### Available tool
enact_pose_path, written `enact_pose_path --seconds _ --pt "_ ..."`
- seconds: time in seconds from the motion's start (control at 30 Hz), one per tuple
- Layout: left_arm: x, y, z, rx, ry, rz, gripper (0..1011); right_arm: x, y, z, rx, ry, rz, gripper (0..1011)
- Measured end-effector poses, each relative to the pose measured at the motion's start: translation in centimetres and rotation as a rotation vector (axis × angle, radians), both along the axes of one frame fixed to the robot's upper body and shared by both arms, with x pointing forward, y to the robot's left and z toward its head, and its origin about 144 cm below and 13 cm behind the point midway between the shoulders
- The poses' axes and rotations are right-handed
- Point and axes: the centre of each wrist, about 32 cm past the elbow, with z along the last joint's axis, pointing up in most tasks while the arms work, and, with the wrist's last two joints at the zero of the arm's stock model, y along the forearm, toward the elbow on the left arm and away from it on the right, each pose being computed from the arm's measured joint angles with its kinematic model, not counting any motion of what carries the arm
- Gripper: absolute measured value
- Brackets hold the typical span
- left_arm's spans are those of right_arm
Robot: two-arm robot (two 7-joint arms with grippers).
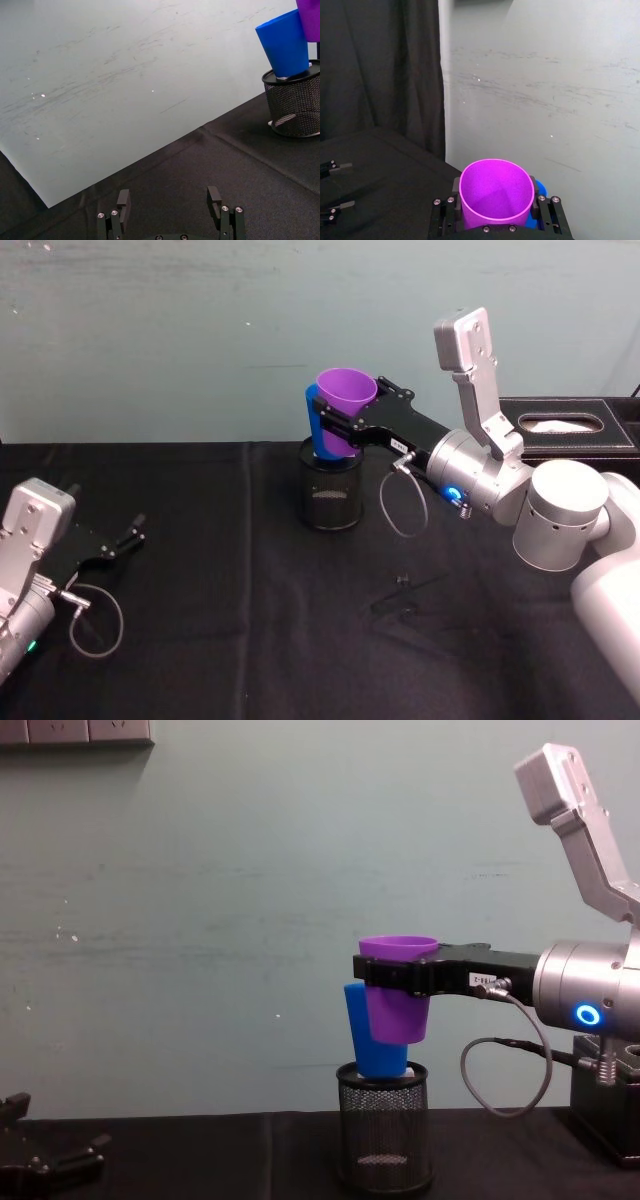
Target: Pick up one cup with a gripper and tap it against the other cup.
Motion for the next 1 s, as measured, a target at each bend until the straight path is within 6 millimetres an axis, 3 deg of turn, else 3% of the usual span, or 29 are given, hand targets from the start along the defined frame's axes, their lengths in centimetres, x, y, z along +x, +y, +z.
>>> enact_pose_path --seconds 1.0 --pt "0.0 0.0 0.0 0.0 0.0 0.0 1000 0.0 0.0 0.0 0.0 0.0 0.0 741"
